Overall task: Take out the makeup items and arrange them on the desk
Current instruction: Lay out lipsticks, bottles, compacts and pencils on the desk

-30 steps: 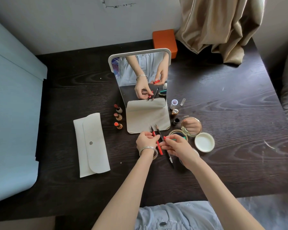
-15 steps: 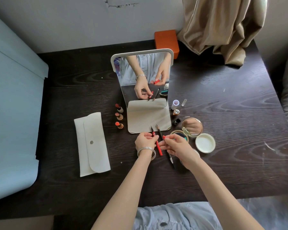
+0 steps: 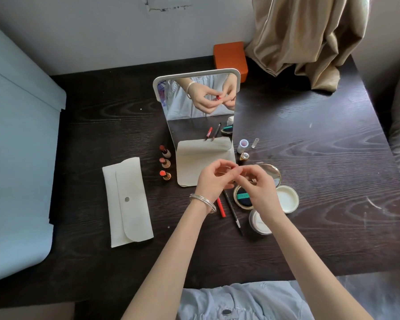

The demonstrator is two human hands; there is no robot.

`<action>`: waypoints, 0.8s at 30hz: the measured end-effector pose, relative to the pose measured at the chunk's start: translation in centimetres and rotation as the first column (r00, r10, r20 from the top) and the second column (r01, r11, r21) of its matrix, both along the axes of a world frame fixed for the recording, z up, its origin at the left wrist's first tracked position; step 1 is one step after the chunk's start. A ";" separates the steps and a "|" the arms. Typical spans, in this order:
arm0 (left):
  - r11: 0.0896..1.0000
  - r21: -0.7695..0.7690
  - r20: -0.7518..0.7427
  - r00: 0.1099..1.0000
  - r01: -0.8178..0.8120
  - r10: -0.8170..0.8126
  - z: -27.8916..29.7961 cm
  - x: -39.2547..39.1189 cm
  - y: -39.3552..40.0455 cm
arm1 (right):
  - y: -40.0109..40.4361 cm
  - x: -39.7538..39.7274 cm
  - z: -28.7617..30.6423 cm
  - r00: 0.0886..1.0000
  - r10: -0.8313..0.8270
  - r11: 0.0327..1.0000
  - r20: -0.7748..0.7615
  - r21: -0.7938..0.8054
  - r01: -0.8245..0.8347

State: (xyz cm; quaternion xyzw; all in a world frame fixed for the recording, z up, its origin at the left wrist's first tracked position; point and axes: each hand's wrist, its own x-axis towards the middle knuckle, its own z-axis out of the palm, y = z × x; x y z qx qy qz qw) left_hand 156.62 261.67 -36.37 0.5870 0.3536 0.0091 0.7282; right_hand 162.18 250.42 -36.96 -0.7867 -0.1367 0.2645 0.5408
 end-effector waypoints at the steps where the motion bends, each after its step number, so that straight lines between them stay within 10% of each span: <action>1: 0.999 0.043 0.024 1.000 0.005 -0.006 0.0 0.2 0.0 | 0.0 0.3 0.3 0.999 0.014 1.000 0.049 -0.016 -0.014; 9: 0.969 0.244 0.017 0.999 0.025 -0.030 -0.4 2.9 -0.7 | -0.6 5.1 -0.1 0.955 0.083 0.970 0.286 -0.242 -0.012; 24: 0.956 0.288 -0.176 0.984 0.046 0.006 -2.0 3.5 0.2 | 0.8 12.3 -6.1 0.982 0.185 0.851 0.044 -0.507 -0.137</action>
